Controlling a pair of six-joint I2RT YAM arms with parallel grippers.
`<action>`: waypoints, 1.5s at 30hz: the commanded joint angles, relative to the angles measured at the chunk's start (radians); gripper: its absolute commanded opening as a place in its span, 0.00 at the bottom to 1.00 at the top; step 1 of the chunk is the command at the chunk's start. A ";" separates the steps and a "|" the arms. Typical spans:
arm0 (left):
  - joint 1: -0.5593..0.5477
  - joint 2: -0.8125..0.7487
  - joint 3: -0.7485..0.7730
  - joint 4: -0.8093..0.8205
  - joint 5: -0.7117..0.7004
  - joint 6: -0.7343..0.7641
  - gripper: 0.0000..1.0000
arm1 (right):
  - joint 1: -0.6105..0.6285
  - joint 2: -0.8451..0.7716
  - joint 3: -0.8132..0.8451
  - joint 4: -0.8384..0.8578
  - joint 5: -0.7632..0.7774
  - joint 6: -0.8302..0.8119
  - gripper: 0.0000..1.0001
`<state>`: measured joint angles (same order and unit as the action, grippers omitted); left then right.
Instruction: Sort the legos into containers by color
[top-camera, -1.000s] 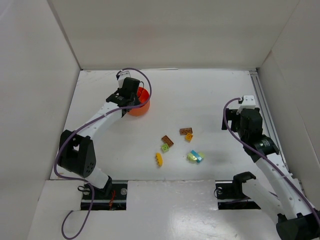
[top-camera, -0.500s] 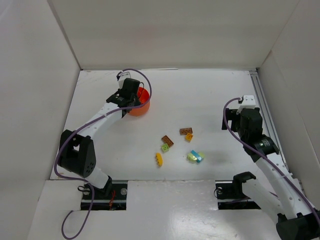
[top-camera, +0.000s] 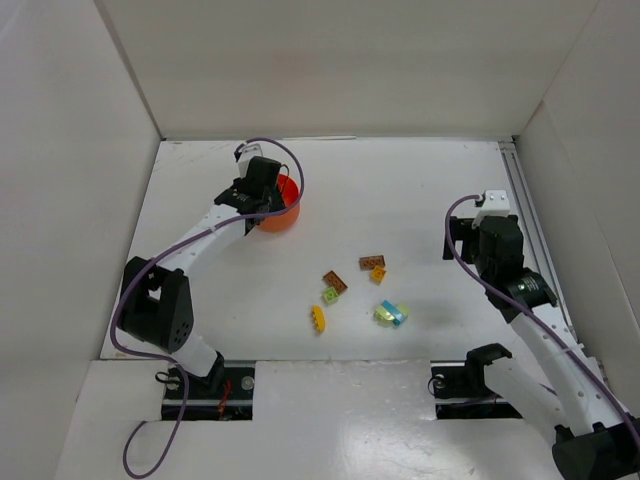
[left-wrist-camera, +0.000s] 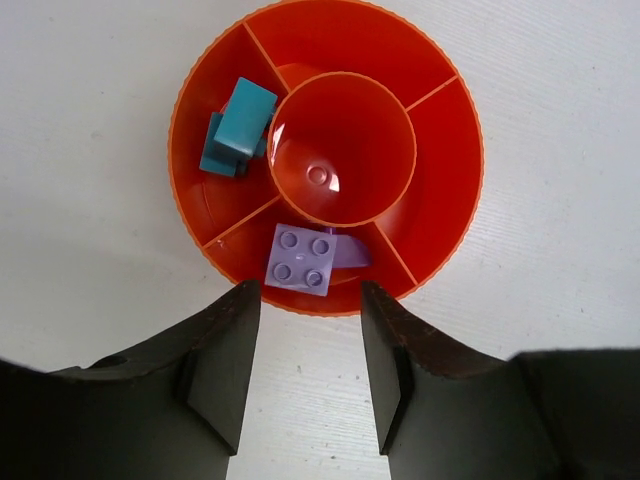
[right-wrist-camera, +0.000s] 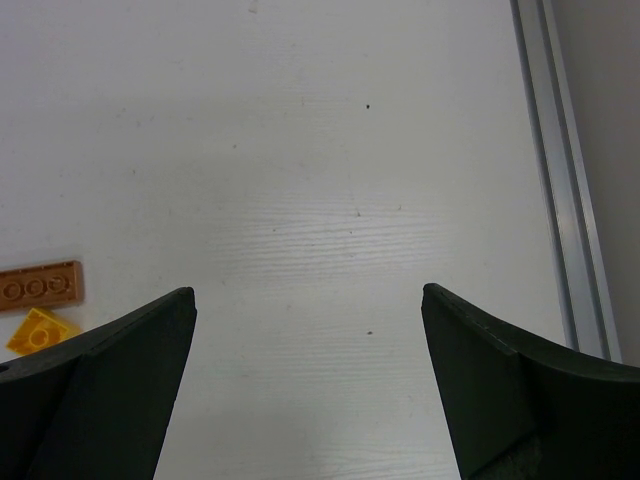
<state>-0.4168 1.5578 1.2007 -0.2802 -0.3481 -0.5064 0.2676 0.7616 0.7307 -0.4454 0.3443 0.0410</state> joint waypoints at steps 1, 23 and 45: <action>0.007 -0.001 -0.012 0.018 -0.006 -0.006 0.41 | -0.007 0.001 0.045 0.010 0.018 -0.006 0.98; -0.074 -0.352 -0.199 0.010 0.198 -0.058 1.00 | 0.182 0.223 0.047 0.123 -0.301 -0.119 0.97; -0.280 -0.524 -0.506 -0.022 0.250 -0.239 1.00 | 0.438 0.504 0.027 0.208 -0.200 0.125 0.88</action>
<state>-0.6884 1.0912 0.7063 -0.3115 -0.1040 -0.7078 0.6857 1.2152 0.7288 -0.3202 0.1154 0.1398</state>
